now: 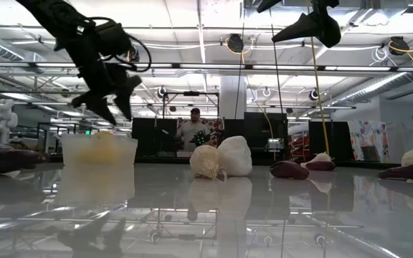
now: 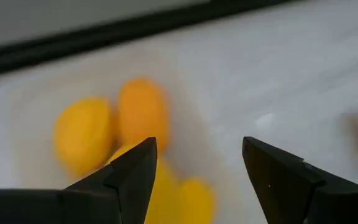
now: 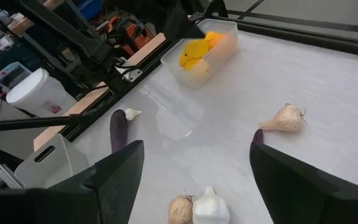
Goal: Sort produce into baskets
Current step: Put the white garlic into the gray bin
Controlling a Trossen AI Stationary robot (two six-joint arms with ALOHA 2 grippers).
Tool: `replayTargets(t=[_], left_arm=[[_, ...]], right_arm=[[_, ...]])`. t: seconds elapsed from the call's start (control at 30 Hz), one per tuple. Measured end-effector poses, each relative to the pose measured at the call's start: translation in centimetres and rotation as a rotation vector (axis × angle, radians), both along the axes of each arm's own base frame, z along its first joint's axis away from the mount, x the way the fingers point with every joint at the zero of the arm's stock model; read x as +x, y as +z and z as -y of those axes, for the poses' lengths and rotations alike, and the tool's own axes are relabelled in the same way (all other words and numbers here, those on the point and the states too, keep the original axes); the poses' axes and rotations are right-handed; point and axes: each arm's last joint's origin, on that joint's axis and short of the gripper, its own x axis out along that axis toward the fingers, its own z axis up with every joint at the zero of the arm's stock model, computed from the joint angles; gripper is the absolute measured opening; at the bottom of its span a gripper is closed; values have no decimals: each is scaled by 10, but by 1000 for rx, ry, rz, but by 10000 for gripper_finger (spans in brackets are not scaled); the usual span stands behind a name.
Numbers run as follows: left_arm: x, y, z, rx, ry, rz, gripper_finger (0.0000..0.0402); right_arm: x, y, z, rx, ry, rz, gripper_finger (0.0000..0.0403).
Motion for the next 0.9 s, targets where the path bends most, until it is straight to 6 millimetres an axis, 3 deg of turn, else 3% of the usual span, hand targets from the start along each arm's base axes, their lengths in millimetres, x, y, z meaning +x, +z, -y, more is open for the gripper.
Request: replayTargets(t=[0.23, 0.47, 0.7, 0.9], left_arm=[[27, 22, 4, 159, -98, 270, 243], [55, 47, 30, 295, -247, 523, 242], [78, 49, 65, 334, -433, 563, 242], [114, 46, 96, 304, -584, 534, 242]], right_arm=[[-2, -1, -4, 64, -20, 12, 285], [-5, -3, -13, 87, 2, -6, 286], [-9, -7, -17, 119, -7, -30, 286], [-9, -7, -17, 131, -13, -26, 286]])
